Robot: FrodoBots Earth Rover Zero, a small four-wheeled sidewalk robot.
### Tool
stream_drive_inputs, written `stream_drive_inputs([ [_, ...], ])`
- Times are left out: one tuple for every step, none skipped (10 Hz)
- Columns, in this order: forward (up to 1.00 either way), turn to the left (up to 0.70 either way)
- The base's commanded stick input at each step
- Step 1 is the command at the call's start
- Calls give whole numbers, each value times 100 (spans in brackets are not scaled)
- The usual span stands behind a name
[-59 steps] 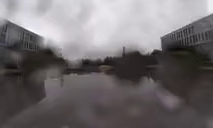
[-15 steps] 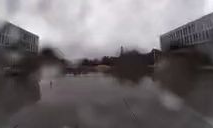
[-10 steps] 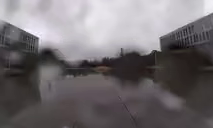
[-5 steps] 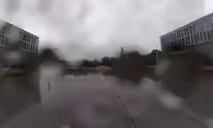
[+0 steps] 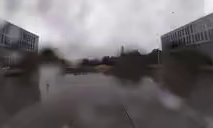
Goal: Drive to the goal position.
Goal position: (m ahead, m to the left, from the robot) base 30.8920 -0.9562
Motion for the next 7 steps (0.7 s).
stream_drive_inputs([
  [100, -39],
  [100, -28],
  [100, -7],
  [100, 0],
  [100, 0],
  [100, 0],
  [100, 0],
])
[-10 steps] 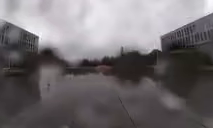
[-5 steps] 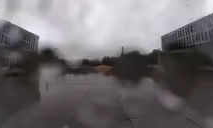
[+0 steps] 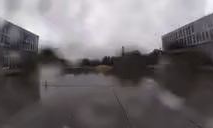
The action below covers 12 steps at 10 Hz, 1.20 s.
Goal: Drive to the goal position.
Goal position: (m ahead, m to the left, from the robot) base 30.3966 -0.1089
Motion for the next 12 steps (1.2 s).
stream_drive_inputs([
  [100, 0],
  [100, 0],
  [100, 0],
  [100, 0],
  [100, 0],
  [100, 0],
  [100, 0],
  [100, 0],
  [100, 0],
  [100, 0],
  [100, 0],
  [100, 0],
])
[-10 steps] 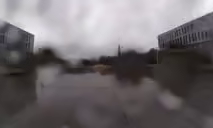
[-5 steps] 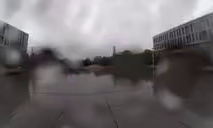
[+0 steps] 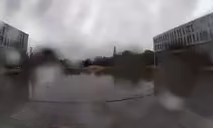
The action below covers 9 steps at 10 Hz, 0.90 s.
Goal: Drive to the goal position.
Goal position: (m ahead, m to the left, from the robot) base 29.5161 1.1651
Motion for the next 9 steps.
stream_drive_inputs([
  [100, 0],
  [100, 0],
  [100, 0],
  [100, 0],
  [100, 0],
  [100, 0],
  [100, 0],
  [100, 0],
  [100, 0],
])
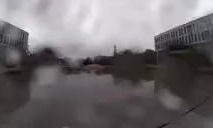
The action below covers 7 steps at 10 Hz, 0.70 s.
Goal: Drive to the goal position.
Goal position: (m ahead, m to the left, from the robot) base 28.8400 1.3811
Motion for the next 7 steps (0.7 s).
stream_drive_inputs([
  [100, 0],
  [100, 0],
  [100, 0],
  [100, 0],
  [100, 0],
  [100, 0],
  [100, 0],
])
